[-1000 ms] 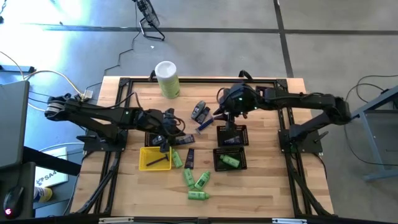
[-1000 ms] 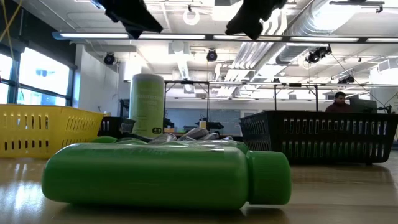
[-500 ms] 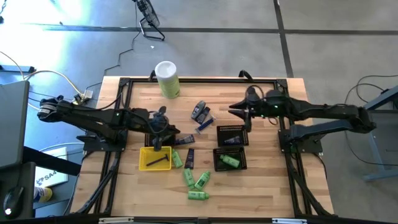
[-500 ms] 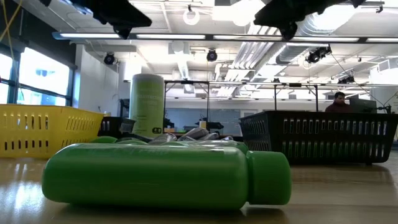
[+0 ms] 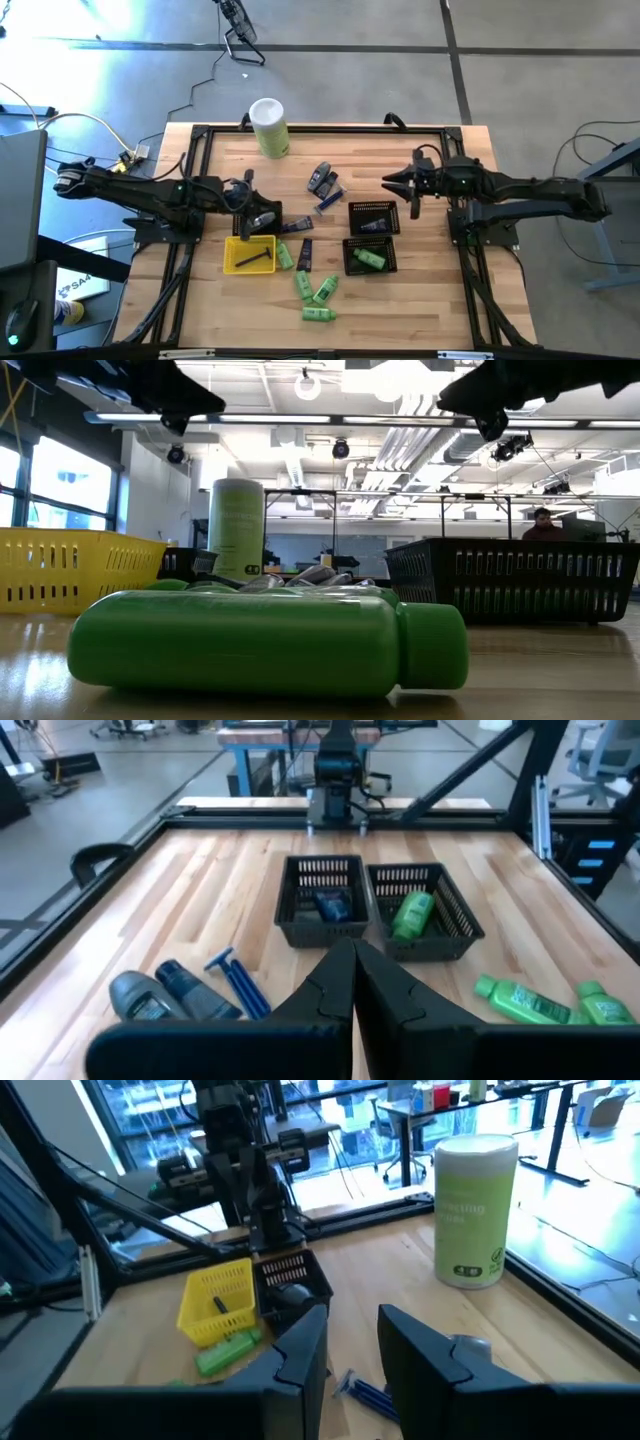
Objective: Pick & Place Travel size toiletries
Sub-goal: Put the blue shave cream into the top right black bin
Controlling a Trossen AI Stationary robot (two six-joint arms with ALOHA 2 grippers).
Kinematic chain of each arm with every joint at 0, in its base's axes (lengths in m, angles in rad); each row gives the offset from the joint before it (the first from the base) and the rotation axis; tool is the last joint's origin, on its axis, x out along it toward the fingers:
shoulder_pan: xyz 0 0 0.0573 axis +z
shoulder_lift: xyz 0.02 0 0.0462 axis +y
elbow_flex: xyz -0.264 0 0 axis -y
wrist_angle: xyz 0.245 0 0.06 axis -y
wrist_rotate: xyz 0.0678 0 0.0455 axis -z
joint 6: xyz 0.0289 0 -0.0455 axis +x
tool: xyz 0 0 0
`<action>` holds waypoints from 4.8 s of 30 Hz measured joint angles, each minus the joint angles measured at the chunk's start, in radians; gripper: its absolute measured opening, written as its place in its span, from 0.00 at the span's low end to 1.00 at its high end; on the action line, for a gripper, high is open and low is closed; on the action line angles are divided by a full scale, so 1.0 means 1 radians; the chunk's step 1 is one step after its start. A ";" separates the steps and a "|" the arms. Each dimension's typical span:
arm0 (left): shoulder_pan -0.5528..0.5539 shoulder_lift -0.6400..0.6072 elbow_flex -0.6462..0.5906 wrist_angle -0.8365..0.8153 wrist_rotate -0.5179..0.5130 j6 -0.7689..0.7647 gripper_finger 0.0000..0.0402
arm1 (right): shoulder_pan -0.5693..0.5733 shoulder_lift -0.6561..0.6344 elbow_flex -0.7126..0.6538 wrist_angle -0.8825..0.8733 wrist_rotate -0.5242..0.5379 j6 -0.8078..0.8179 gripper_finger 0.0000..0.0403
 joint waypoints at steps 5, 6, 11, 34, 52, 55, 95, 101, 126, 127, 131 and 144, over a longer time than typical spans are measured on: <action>0.000 -0.002 -0.001 0.008 0.016 0.000 0.00 | 0.000 -0.006 -0.045 0.032 -0.001 0.003 0.21; 0.000 -0.002 -0.001 0.006 0.037 0.001 0.00 | 0.000 -0.003 -0.048 0.031 -0.002 0.004 0.21; -0.001 -0.001 -0.001 -0.003 0.110 0.002 0.00 | 0.000 0.018 -0.059 0.028 -0.002 0.006 0.21; -0.001 -0.001 -0.001 -0.001 0.106 0.026 0.00 | -0.001 0.042 -0.058 0.058 -0.001 -0.040 0.21; 0.000 0.000 -0.001 0.052 0.106 0.025 0.00 | -0.001 0.042 -0.058 0.057 0.003 -0.253 0.21; 0.000 0.000 -0.001 0.052 0.106 0.023 0.00 | -0.001 0.042 -0.058 0.056 0.003 -0.253 0.21; 0.000 0.000 0.000 0.049 0.104 -0.016 0.00 | -0.001 0.042 -0.058 0.058 0.002 -0.232 0.21; -0.001 0.000 0.000 0.049 0.104 -0.017 0.00 | -0.001 0.042 -0.058 0.058 0.002 -0.240 0.21; -0.001 0.000 0.000 -0.038 0.091 -0.001 0.00 | -0.001 0.043 -0.057 0.230 -0.034 -0.232 0.21; -0.001 0.000 0.000 -0.039 0.096 -0.001 0.00 | -0.001 0.042 -0.057 0.231 -0.034 -0.232 0.21; -0.001 0.000 0.000 -0.045 0.096 -0.001 0.00 | -0.001 0.043 -0.057 0.229 -0.034 -0.230 0.21; -0.001 0.000 0.000 -0.060 0.083 0.041 0.00 | -0.001 0.043 -0.057 0.229 -0.061 -0.233 0.21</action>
